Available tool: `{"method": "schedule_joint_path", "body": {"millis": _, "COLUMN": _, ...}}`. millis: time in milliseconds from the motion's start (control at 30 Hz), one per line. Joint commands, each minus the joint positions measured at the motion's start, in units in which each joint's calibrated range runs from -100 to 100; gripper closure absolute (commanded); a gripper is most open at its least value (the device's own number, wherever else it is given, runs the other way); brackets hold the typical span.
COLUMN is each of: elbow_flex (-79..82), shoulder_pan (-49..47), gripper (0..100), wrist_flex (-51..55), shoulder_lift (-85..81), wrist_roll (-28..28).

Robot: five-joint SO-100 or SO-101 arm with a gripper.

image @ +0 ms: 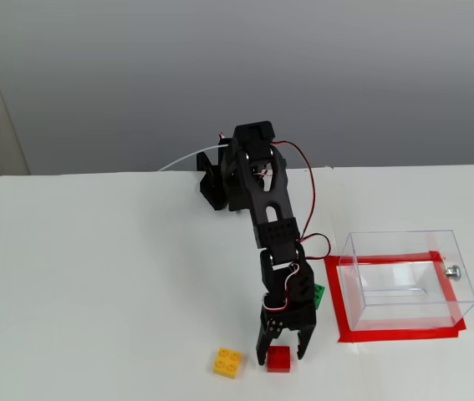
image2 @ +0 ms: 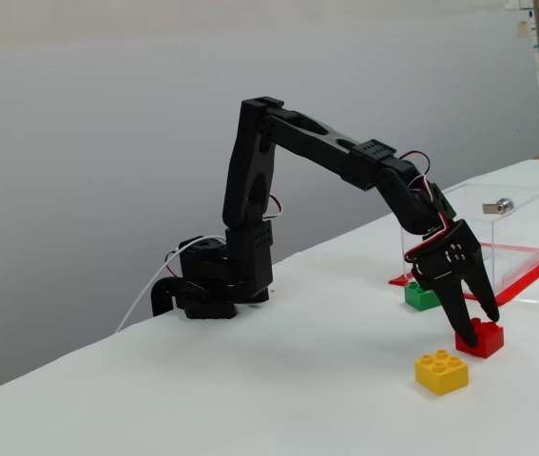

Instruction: Pick the red lego brick and place it into the transparent box

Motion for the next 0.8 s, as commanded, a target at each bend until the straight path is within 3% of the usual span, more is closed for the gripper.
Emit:
{"method": "schedule_joint_path", "body": {"millis": 0, "elbow_flex": -2.47, "shoulder_pan": 0.43, "gripper": 72, "wrist_flex": -0.48, "shoulder_lift": 0.15, "wrist_roll": 0.19}}
{"method": "schedule_joint_path", "body": {"millis": 400, "elbow_flex": -2.29, "shoulder_pan": 0.43, "gripper": 73, "wrist_flex": -0.48, "shoulder_lift": 0.91, "wrist_roll": 0.19}}
{"method": "schedule_joint_path", "body": {"millis": 633, "elbow_flex": -2.11, "shoulder_pan": 0.51, "gripper": 94, "wrist_flex": -0.48, "shoulder_lift": 0.82, "wrist_roll": 0.19}}
{"method": "schedule_joint_path", "body": {"millis": 767, "elbow_flex": -1.83, "shoulder_pan": 0.66, "gripper": 98, "wrist_flex": -0.13, "shoulder_lift": 0.15, "wrist_roll": 0.19}}
